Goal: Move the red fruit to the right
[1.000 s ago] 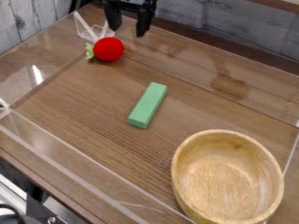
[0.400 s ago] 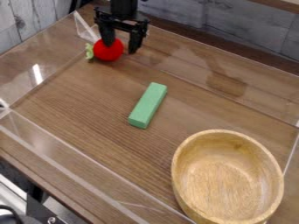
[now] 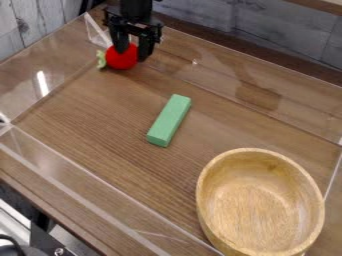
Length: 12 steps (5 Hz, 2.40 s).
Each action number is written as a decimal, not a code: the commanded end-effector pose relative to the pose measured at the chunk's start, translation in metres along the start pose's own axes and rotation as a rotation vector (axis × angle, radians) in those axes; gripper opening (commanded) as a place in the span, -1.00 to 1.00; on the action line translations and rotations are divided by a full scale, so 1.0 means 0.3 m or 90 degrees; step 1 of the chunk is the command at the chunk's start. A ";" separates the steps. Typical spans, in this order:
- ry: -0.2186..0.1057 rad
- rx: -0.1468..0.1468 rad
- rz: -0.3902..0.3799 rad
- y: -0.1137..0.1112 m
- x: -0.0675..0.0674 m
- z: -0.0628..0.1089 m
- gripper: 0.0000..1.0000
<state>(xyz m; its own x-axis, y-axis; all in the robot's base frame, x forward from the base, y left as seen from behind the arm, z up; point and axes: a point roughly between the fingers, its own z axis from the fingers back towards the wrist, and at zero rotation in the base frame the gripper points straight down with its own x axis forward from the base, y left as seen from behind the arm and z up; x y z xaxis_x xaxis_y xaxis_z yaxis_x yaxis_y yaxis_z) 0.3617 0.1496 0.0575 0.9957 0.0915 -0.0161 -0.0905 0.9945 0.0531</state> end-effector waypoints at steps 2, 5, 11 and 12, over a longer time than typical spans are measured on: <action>-0.057 -0.001 0.000 -0.028 0.033 0.168 -1.00; -0.102 -0.029 -0.067 -0.111 0.020 0.338 -1.00; -0.051 0.025 0.067 -0.029 0.001 0.194 1.00; -0.045 0.031 0.063 -0.029 -0.030 0.166 1.00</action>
<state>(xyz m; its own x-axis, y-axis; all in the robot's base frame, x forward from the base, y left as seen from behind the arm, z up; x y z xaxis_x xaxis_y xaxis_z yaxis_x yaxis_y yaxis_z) 0.3494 0.1358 0.0807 0.9832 0.1818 -0.0159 -0.1799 0.9804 0.0808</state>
